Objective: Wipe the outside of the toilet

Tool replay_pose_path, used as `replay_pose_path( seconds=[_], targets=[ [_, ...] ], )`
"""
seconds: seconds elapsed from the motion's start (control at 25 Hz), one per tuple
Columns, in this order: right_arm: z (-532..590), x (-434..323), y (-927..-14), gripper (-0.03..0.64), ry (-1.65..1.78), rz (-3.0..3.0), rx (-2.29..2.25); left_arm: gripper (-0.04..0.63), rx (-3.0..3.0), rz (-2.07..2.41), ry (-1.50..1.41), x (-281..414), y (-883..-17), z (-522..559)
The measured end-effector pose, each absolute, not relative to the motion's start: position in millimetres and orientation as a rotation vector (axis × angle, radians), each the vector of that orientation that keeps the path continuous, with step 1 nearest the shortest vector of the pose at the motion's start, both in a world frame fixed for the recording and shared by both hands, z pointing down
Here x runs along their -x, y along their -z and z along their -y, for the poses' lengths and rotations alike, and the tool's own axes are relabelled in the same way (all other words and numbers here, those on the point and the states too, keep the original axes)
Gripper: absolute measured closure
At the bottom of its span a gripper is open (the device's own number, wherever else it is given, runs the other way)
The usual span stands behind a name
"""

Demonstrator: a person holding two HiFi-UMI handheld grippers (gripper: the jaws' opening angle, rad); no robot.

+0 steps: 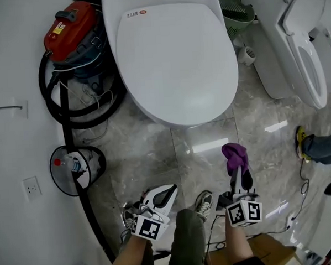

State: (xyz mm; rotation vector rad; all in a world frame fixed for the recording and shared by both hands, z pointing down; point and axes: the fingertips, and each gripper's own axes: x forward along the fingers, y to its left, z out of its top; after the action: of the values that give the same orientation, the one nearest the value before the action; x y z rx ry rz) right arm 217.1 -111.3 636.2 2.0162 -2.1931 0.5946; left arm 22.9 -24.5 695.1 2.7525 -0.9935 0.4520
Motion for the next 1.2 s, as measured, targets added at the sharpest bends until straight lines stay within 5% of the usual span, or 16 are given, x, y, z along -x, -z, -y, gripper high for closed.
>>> replay_pose_path(
  seconds=[0.24,0.64,1.2],
  targets=[
    [60.0,-196.3,-563.6,0.574,-0.705,2.155,-1.961,0.589,-2.800,0.906,-0.660,14.5,-614.0,-8.2],
    [11.3,-145.5,-430.5,0.574,-0.956,2.151,-1.841,0.589,-2.726,1.070,-0.612,25.2,-434.6,4.6],
    [-9.3,-124.3,-249.9,0.574,-0.817,2.261,-1.884,0.589,-2.934,0.997,-0.586,50.7,-238.8,-8.0]
  ],
)
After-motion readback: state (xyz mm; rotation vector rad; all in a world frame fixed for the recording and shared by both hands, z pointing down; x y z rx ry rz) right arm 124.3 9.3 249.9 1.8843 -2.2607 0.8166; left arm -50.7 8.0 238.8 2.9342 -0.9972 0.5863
